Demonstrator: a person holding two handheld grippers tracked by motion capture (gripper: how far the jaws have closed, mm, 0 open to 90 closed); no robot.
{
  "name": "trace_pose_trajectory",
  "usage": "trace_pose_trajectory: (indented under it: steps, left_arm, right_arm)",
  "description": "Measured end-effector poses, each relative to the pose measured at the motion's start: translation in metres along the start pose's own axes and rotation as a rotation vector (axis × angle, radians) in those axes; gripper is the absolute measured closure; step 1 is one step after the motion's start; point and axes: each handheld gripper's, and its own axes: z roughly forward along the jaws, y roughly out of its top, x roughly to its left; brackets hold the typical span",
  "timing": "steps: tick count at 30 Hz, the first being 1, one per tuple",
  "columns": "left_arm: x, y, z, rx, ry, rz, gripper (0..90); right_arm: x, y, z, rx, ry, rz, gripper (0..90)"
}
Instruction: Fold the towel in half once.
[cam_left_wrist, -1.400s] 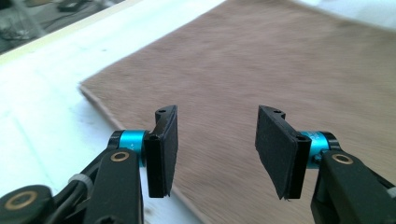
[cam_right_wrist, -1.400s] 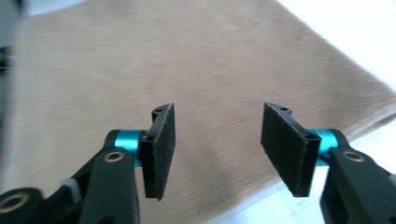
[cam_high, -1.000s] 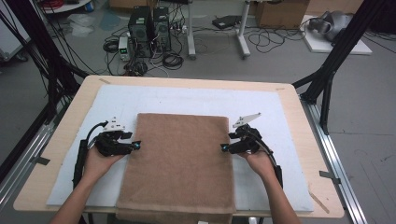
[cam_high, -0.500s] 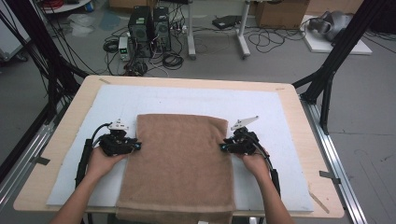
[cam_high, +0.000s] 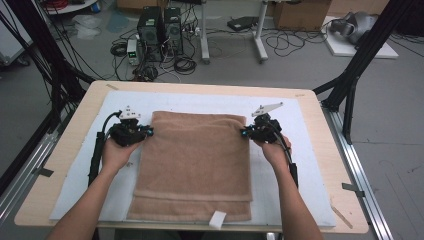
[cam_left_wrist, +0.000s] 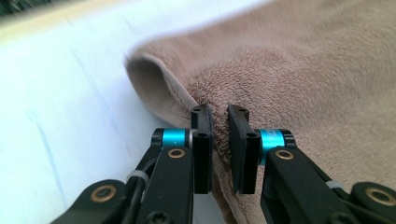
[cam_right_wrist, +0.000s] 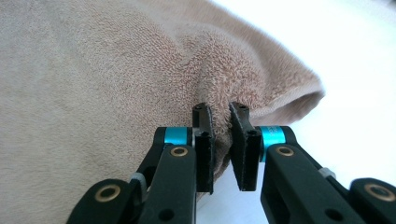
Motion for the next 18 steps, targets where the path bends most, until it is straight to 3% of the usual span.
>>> trace_pose_trajectory:
  steps: [3,4,5,6,8,10,13,18]
  left_arm:
    - [0.003,0.015,0.007,-0.014,0.024,0.0,77.6]
    - [0.003,0.016,0.009,0.003,0.057,0.008,71.8]
    - [0.004,0.015,0.011,0.018,0.067,-0.01,64.4]
    - [0.006,0.014,0.011,0.029,0.054,-0.024,56.1]
    - [0.007,0.008,0.005,0.038,0.036,-0.014,54.2]
    - [0.006,0.004,-0.002,0.033,0.025,-0.008,53.1]
    - [0.001,-0.007,-0.017,-0.011,-0.012,0.001,53.4]
    - [-0.015,-0.034,-0.033,-0.006,-0.059,0.047,53.7]
  right_arm:
    - [-0.01,0.012,-0.002,-0.001,-0.038,0.015,77.3]
    - [-0.011,0.012,0.0,0.007,-0.053,0.026,68.0]
    - [-0.014,0.012,0.003,0.027,-0.074,0.041,57.6]
    - [-0.016,0.009,0.004,0.048,-0.092,0.051,55.4]
    - [-0.017,0.003,-0.001,0.018,-0.084,0.071,52.2]
    - [-0.013,-0.002,-0.008,0.001,-0.091,0.053,49.8]
    - [0.0,-0.009,-0.022,-0.037,-0.047,0.024,49.7]
    - [0.036,-0.024,-0.03,-0.019,0.053,-0.063,47.4]
